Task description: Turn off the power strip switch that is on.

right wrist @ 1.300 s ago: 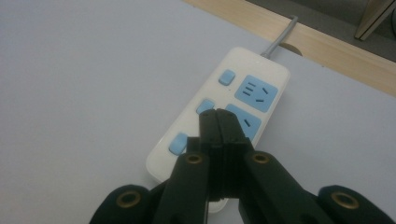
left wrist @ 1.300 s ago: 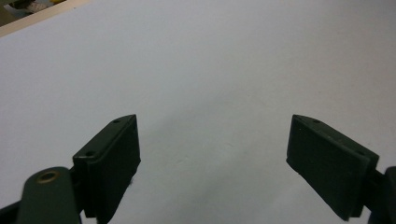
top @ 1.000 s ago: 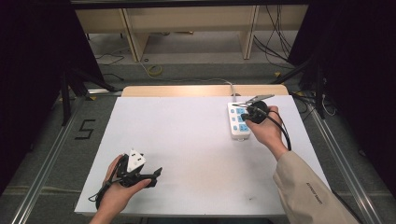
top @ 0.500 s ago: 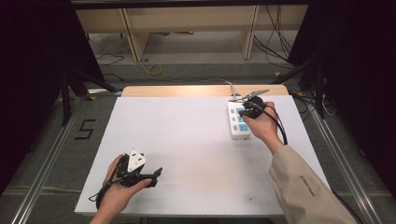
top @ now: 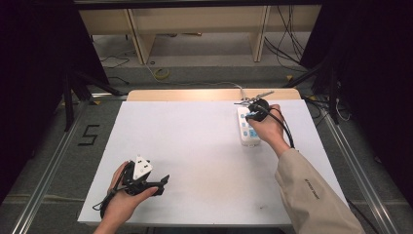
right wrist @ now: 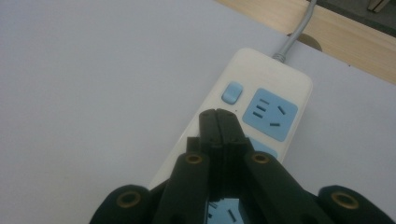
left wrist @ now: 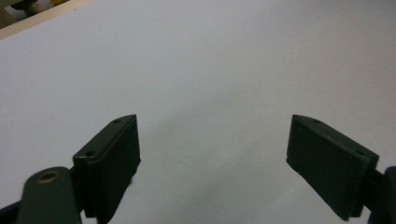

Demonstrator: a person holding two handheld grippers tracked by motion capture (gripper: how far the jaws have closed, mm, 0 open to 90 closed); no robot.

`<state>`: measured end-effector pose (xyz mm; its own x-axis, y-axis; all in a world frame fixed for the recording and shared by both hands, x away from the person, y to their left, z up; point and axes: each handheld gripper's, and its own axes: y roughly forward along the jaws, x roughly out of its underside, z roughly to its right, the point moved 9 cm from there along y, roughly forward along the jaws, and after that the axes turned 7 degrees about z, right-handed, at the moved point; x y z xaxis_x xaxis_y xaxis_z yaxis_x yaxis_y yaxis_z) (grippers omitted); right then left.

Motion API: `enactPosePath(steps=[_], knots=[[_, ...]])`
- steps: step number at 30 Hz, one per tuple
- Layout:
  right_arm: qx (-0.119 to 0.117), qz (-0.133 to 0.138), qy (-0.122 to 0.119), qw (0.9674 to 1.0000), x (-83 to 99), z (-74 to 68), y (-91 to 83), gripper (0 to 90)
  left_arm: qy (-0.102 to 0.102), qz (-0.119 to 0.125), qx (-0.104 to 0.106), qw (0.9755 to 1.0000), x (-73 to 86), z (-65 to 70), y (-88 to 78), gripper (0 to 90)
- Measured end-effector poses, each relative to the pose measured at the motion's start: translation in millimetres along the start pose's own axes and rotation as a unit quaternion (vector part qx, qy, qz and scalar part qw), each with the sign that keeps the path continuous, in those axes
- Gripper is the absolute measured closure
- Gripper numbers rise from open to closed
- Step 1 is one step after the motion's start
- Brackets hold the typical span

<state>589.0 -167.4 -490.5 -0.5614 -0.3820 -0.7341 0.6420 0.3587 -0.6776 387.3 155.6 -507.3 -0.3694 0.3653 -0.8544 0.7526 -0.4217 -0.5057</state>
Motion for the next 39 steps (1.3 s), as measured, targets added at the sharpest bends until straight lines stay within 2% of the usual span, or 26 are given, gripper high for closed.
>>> enactPosePath(steps=[4,20,39], knots=[[0.000,-0.003,-0.001,1.0000,-2.2,0.1,2.6,90.0,-0.001,0.000,0.001,1.0000,0.2,0.0,0.0,16.9],[-0.012,-0.033,0.027,0.9990,2.5,0.6,17.6,90.0,0.001,-0.002,0.002,1.0000,0.4,0.7,0.7,17.1],[-0.011,-0.067,0.023,0.9975,7.5,0.1,29.6,90.0,0.000,-0.002,0.004,1.0000,0.8,1.4,0.7,17.1]])
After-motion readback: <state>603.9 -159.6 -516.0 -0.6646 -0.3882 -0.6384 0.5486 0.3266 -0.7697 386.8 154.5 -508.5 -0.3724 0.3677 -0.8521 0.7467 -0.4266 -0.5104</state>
